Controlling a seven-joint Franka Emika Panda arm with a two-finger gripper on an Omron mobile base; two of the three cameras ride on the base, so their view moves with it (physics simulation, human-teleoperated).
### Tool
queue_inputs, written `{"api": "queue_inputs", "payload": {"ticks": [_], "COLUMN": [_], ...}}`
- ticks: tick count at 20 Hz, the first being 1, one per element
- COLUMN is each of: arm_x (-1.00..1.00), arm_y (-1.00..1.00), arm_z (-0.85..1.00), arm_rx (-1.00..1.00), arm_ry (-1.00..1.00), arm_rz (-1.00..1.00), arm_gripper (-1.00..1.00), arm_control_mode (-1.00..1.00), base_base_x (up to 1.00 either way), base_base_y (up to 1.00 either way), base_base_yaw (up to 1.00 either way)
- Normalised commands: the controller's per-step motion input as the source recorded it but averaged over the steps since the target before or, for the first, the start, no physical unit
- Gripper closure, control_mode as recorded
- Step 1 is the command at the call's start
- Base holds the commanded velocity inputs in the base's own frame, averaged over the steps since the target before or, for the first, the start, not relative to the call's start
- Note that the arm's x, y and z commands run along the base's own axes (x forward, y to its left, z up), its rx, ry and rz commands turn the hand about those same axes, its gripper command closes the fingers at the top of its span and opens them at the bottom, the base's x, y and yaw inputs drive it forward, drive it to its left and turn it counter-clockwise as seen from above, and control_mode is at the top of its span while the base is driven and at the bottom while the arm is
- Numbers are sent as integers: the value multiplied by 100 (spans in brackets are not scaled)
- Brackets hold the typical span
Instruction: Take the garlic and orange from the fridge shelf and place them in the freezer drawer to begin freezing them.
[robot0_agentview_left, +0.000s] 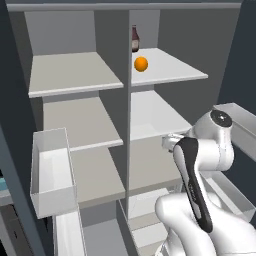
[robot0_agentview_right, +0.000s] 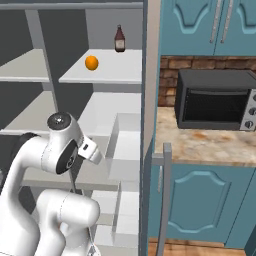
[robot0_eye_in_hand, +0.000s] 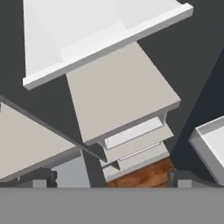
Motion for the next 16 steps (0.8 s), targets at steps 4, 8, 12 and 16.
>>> {"api": "queue_inputs", "payload": {"ticks": [4,8,12,16], "arm_x": [19,12,19,15], "arm_y": [0,0,0,0], "arm_z": [82,75,81,94], "arm_rx": [0,0,0,-4], "arm_ry": [-15,-11,-18,-20], "arm_rz": [-11,-7,-8,-8], "arm_gripper": [-100,-100,-100,-100], "arm_control_mode": [-100,-100,-100,-100], "base_base_x": [0,0,0,0], "base_base_y": [0,0,0,0], "base_base_yaw": [0,0,0,0]}}
